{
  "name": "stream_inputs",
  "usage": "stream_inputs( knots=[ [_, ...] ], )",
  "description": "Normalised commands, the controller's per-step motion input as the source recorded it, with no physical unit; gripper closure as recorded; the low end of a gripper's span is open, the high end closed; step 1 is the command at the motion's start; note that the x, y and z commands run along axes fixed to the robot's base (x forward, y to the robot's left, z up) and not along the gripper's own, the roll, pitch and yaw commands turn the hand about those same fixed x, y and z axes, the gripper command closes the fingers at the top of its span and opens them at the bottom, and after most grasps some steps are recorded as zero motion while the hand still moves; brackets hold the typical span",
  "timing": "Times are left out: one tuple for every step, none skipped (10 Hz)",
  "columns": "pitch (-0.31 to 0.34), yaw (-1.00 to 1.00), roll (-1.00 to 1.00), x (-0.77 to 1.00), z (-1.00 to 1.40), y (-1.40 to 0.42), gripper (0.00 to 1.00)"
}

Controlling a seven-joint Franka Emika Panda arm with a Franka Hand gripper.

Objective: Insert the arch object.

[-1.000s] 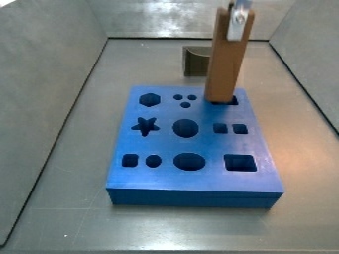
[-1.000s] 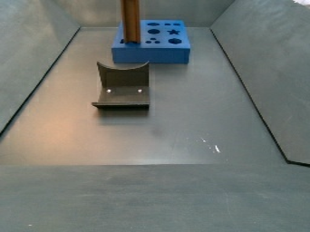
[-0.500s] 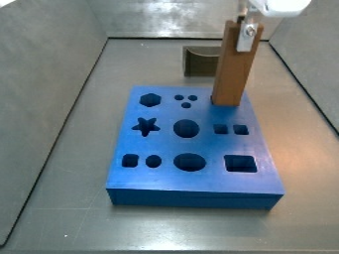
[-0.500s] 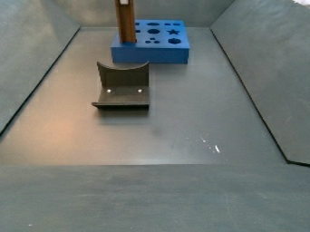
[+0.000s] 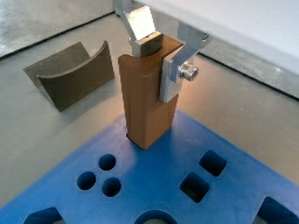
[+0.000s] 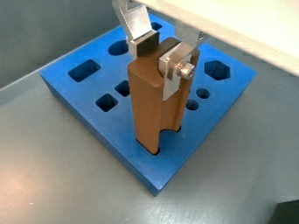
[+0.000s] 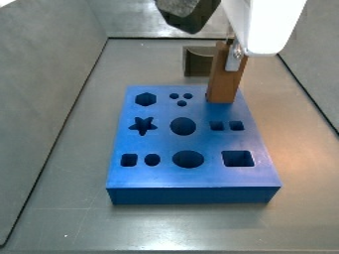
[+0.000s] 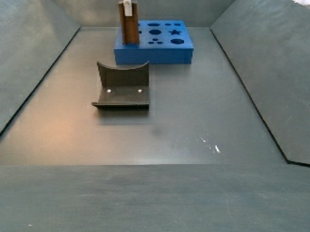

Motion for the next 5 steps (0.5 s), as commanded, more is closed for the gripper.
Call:
stream_inputs(
  knots=[
    [-0.019, 0.0, -0.06, 0.0, -0.29, 0.16, 1.0],
    [-0.036, 0.0, -0.16, 0.0, -0.33, 0.2, 1.0],
    [-0.059, 0.0, -0.2, 0.0, -0.19, 0.15, 1.0],
    [0.0, 0.0, -0.02, 0.0, 0.0, 0.01, 1.0],
    [0.0, 0.0, 0.0, 0.0, 0.0, 0.0, 1.0]
  ],
)
